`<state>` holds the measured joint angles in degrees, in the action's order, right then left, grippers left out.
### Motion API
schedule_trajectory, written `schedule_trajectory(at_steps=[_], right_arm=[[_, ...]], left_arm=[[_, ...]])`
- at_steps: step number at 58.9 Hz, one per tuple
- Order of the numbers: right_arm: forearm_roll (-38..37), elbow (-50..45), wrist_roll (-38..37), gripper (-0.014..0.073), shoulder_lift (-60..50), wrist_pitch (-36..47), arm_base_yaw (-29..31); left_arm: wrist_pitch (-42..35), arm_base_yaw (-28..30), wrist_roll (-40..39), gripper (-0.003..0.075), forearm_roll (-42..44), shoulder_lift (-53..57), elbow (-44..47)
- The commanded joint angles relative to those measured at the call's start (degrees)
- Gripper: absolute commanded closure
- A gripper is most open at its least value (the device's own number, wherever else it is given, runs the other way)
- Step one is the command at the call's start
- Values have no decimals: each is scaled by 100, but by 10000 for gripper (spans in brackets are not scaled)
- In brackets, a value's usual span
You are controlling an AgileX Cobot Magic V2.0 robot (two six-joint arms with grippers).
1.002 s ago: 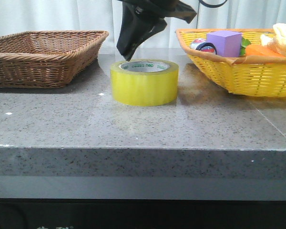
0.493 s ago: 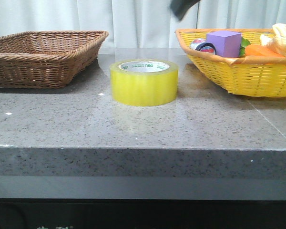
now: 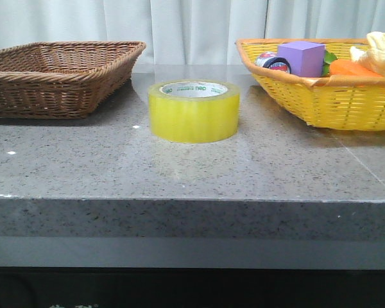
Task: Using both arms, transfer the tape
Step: 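Open the right gripper and withdraw it back over the yellow basket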
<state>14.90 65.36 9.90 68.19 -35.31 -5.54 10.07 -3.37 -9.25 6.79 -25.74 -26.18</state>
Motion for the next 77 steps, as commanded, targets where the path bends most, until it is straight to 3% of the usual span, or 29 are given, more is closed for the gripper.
schedule_trajectory(at_steps=[1, 13, 27, 38, 51, 61, 77], right_arm=[[-20, -486, 69, 652, -745, 981, 39], [-25, -2031, 69, 652, -2242, 1652, 33], [-25, -3356, 69, 652, -3991, 1707, 33], [-25, -3731, 69, 652, -4707, 1802, 33], [-25, -3739, 69, 652, -4760, 1838, 33], [-25, -3745, 69, 652, -4760, 1839, 33], [-25, -3760, 69, 652, -4760, 1823, 33]], left_arm=[[-430, 23, -17, 104, 7, -70, -211], [-430, 23, -17, 104, 7, -70, -211], [-478, 23, -17, 104, 7, -70, -211], [-478, 23, -17, 104, 7, -70, -211], [-321, 11, -17, 104, 103, -130, -278], [310, -347, 356, 104, 198, -883, -1148], [1557, -1680, 437, 104, 198, -2675, -3024]])
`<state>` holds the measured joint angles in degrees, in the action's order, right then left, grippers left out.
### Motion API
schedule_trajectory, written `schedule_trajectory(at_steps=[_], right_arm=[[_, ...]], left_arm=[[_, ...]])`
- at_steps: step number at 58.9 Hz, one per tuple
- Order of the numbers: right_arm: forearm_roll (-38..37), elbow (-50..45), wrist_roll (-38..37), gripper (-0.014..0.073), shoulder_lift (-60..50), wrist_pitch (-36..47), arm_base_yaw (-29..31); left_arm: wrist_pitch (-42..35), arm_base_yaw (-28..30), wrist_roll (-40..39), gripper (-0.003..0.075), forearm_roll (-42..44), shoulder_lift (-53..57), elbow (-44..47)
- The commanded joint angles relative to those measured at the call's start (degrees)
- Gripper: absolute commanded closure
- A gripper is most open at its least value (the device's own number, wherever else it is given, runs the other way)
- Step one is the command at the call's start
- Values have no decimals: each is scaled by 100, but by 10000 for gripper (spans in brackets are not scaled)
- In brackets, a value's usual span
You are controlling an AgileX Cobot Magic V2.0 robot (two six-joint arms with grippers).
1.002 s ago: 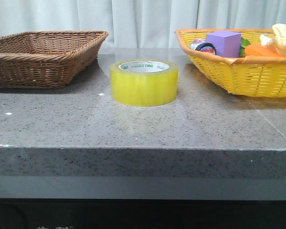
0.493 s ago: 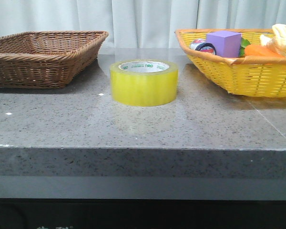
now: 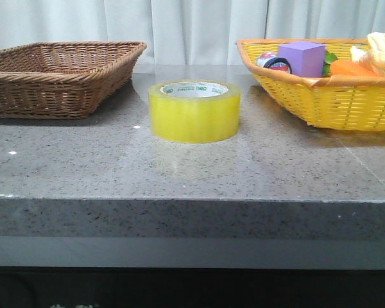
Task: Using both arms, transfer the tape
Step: 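Open the right gripper and withdraw it back over the yellow basket, then lower the left gripper onto the rim of the tape roll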
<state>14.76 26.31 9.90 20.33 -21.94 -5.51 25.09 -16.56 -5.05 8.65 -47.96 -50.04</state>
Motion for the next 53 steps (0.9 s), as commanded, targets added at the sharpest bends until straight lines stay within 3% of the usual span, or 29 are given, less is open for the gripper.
schedule_trajectory(at_steps=[1, 13, 19, 28, 39, 53], right_arm=[[-11, 145, 69, 652, 27, 485, 30], [-17, 109, 69, 652, 27, 491, 30], [-17, 109, 69, 652, 27, 497, 30], [-17, 109, 69, 652, 27, 516, 30], [-17, 109, 69, 652, 27, 549, 30], [-17, 109, 69, 652, 27, 563, 30]], left_arm=[[170, -482, 17, 104, 13, -550, -777], [1135, -1532, 17, 104, -40, -2050, -2164], [1772, -1754, 17, 104, -378, -2743, -2874], [2757, -1819, 17, 104, -947, -3687, -3886], [3060, -1819, 201, 104, -1380, -4447, -4611], [3163, -1819, 321, 104, -1579, -5246, -4889]])
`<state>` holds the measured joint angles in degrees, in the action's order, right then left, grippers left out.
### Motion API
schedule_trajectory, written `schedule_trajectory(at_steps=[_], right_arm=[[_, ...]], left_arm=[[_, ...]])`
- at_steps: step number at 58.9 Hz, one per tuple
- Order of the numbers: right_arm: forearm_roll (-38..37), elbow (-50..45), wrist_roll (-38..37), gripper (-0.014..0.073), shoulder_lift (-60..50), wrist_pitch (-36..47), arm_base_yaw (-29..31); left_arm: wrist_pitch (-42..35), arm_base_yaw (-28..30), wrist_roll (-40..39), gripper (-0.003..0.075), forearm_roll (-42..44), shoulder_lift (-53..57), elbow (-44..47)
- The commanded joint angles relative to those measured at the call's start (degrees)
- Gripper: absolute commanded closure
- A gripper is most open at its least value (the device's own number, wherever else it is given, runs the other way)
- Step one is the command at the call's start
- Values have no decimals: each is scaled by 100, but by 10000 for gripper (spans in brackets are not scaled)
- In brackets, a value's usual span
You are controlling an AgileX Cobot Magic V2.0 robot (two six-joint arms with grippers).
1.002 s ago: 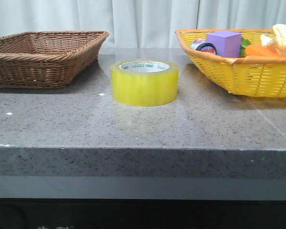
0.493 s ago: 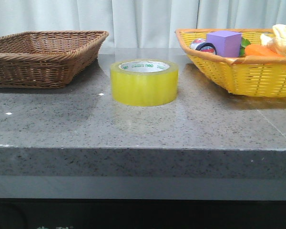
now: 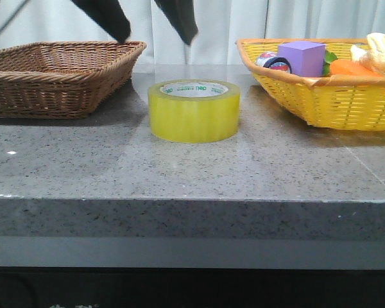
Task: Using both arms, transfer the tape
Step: 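Lower the left gripper onto the rim of the tape roll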
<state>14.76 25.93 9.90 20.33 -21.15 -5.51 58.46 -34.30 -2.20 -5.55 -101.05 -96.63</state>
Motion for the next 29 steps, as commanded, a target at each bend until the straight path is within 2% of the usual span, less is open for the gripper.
schedule_trajectory(at_steps=[1, 29], right_arm=[[-17, 147, 69, 652, 27, 485, 30], [-17, 147, 69, 652, 27, 485, 30]], left_arm=[[-185, -45, 36, 104, -159, 33, -230], [-395, -45, 36, 118, -159, -607, -243]])
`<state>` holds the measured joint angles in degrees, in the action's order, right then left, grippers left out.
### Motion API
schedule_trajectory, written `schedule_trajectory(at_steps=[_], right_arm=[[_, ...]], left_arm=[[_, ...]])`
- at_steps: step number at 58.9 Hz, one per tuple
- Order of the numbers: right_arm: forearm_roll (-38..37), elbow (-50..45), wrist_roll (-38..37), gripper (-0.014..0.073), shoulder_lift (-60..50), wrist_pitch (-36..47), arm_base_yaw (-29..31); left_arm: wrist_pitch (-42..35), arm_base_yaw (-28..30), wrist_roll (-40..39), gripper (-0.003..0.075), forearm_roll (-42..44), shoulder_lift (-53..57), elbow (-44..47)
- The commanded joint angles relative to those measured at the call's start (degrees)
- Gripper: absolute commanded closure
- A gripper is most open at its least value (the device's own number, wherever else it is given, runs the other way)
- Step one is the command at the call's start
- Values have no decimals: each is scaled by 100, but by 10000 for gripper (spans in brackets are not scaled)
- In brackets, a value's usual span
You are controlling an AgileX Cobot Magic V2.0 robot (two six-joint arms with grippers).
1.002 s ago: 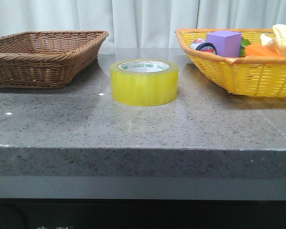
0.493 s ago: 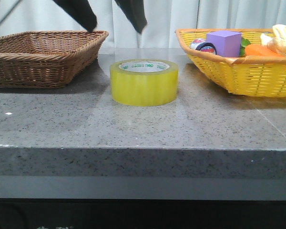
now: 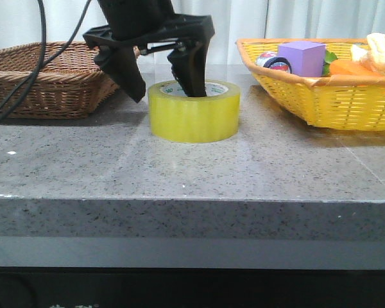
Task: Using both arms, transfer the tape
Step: 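Lower the left gripper onto the rim of the tape roll, then grip the tape roll with the left gripper and lift it over the brown basket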
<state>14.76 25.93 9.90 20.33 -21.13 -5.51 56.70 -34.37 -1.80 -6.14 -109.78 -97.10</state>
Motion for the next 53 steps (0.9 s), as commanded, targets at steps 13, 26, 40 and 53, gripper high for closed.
schedule_trajectory(at_steps=[13, 26, 40, 53], right_arm=[[-17, 147, 69, 652, 27, 483, 30], [-17, 147, 69, 652, 27, 483, 30], [-17, 147, 69, 652, 27, 483, 30], [-17, 147, 69, 652, 27, 483, 30]], left_arm=[[-209, -37, -3, 342, -100, 241, -196], [-238, -37, -3, 603, -100, 241, -196], [-238, -37, -3, 695, -100, 330, -196], [-256, -37, -14, 695, -100, 954, -196]])
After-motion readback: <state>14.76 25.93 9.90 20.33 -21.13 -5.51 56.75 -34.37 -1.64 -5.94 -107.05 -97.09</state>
